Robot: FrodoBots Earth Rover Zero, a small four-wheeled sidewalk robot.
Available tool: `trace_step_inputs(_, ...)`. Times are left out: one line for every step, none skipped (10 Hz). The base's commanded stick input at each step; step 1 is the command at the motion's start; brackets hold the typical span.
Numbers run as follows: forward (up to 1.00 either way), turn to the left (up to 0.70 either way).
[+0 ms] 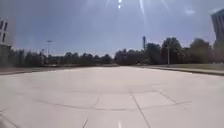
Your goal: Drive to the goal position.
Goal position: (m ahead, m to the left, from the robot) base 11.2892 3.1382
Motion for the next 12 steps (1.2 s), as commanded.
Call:
trace_step_inputs(0.85, 0.0)
trace_step_inputs(0.85, 0.0)
trace_step_inputs(0.85, 0.0)
trace_step_inputs(0.85, 0.0)
trace_step_inputs(0.85, 0.0)
trace_step_inputs(0.85, 0.0)
trace_step_inputs(0.85, 0.0)
trace_step_inputs(0.85, 0.0)
trace_step_inputs(0.85, 0.0)
trace_step_inputs(0.85, 0.0)
trace_step_inputs(0.85, 0.0)
trace_step_inputs(0.85, 0.0)
